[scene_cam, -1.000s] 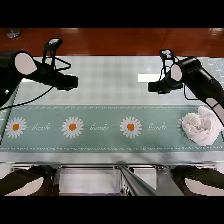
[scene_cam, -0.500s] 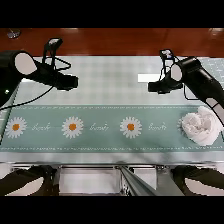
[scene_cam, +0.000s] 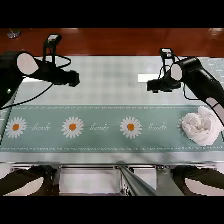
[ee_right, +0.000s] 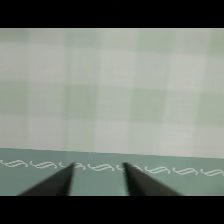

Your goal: Fold the shirts.

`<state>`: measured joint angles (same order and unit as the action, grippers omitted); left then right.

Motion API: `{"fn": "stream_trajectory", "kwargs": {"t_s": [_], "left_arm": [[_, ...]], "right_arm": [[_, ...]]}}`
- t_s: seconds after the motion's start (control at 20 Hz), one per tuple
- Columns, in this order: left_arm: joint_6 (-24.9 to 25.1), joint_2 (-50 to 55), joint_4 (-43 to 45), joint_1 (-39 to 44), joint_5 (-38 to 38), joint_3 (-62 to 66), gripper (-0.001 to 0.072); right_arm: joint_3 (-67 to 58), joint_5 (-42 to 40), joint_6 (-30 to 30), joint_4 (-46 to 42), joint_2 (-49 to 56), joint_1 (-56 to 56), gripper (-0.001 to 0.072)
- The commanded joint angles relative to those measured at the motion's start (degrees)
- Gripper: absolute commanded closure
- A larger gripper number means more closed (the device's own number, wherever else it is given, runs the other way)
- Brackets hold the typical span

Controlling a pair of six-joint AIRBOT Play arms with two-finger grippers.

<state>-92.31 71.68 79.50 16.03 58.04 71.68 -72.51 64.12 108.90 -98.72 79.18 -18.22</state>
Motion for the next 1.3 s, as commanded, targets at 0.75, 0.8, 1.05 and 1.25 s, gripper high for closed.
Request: {"fn": "stream_trajectory", "kwargs": {"t_s": [0.75, 0.8, 1.05, 1.25], "left_arm": [[7.6, -19.7, -5.5, -2.8, -7.3, -30.7, 0.0006], [7.6, -19.7, -5.8, -2.8, -8.0, -30.7, 0.0007], [5.6, -19.5, -6.1, -2.8, -14.0, -30.7, 0.0006], [5.2, -19.5, -6.1, -2.8, -13.9, -29.9, 0.0006]], "right_arm": [[38.9, 1.9, 1.6, 3.0, -32.3, 53.5, 0.0094], [38.9, 0.3, -1.0, 4.6, -29.9, 54.5, 0.0094], [36.8, -6.0, -7.3, 12.8, -18.8, 54.5, 0.0094], [28.6, -3.9, -14.4, 16.9, -15.5, 54.5, 0.0678]]}}
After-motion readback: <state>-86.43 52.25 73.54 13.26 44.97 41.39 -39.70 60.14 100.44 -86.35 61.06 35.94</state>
